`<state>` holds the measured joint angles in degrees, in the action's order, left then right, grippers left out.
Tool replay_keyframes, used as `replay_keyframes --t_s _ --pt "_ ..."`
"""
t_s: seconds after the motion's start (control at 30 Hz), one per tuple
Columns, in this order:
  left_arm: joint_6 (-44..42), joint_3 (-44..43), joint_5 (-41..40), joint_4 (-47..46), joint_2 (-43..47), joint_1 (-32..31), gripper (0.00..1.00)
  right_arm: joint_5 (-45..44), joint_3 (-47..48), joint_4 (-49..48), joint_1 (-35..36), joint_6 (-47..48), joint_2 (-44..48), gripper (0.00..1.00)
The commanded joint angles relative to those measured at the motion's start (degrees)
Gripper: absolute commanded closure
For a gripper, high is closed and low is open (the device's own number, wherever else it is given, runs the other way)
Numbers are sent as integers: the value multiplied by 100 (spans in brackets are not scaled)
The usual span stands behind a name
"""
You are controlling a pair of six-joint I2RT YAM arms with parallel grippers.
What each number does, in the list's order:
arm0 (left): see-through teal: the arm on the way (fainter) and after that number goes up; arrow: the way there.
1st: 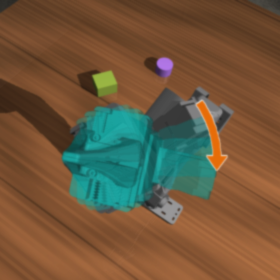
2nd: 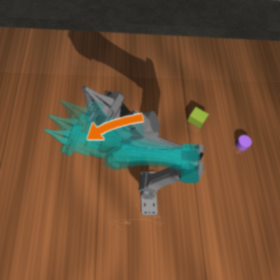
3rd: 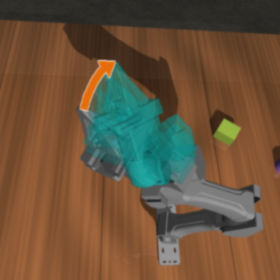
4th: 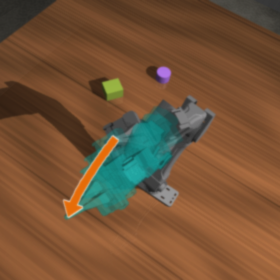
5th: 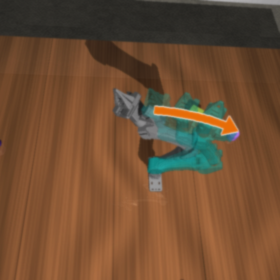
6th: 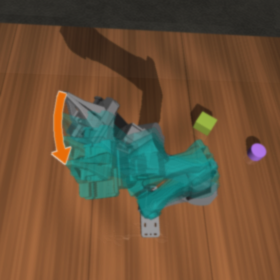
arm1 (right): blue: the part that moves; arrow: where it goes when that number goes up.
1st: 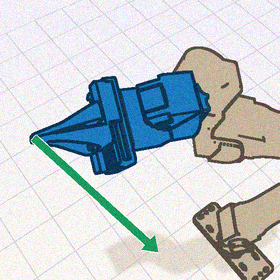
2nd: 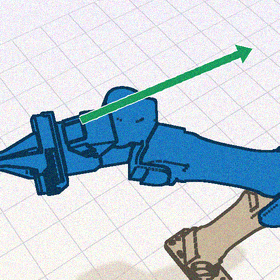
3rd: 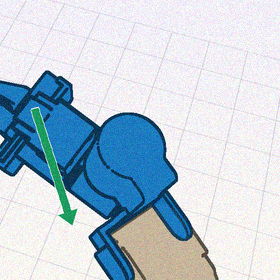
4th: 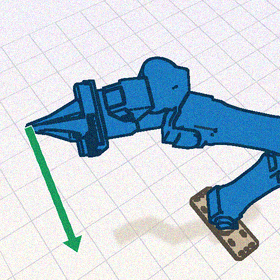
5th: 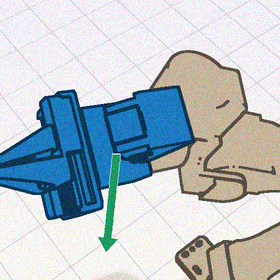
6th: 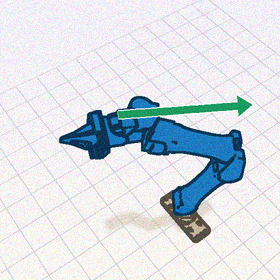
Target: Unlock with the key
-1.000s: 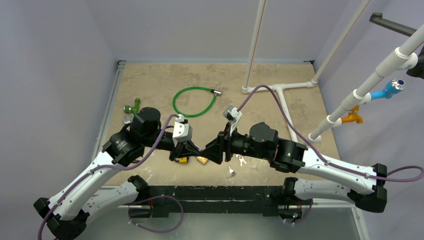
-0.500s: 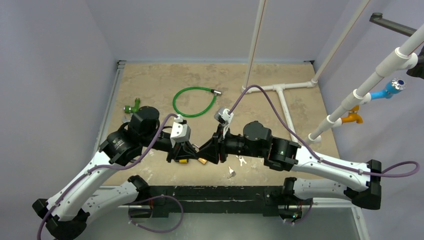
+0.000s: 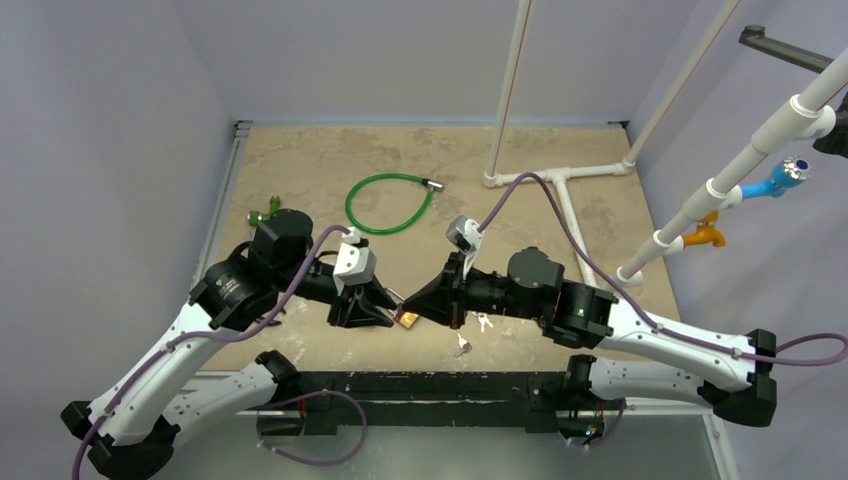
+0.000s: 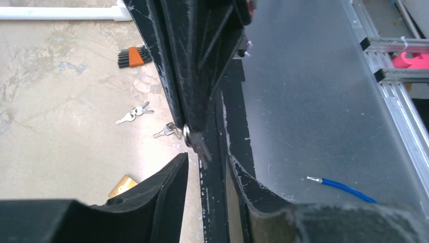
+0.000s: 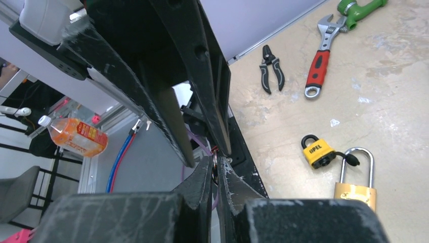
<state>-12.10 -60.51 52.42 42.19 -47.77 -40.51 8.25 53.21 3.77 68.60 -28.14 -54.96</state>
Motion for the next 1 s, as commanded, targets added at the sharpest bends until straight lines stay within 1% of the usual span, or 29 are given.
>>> replay_keyframes --t_s 0.0,0.07,0.13,0.2,0.3,0.4,0.53,0.6,0.63,0.73,0.83,0.97 --pt "-185 -313 520 341 77 8 62 -253 -273 -314 -12 -206 408 100" --pt "-284 -277 664 501 88 8 59 -271 -324 -346 -12 -242 517 100" --pt "-346 -208 675 530 88 10 58 -283 -337 -342 -11 -255 566 100" --pt "-373 -154 521 460 83 16 58 -319 -315 -346 -13 -267 546 100" --pt "-326 -138 71 210 76 59 60 -161 -303 -514 -12 -309 460 100" --pt "-171 -117 -90 -47 48 85 66 -72 -260 -615 -18 -331 371 100" --pt "30 -5 150 -303 22 83 80 -36 -185 -733 -14 -290 283 100" --pt "-8 20 206 -274 25 87 88 -28 -150 -761 -13 -281 256 100" --pt "-61 22 263 -202 29 83 91 -19 -153 -782 -11 -280 251 100" --pt "-238 13 479 52 11 80 92 -12 -161 -830 -13 -280 256 100" --pt "-355 47 410 195 43 85 96 16 -140 -825 -13 -281 266 100" --pt "-277 59 335 68 33 87 97 52 -103 -852 -13 -279 259 100"
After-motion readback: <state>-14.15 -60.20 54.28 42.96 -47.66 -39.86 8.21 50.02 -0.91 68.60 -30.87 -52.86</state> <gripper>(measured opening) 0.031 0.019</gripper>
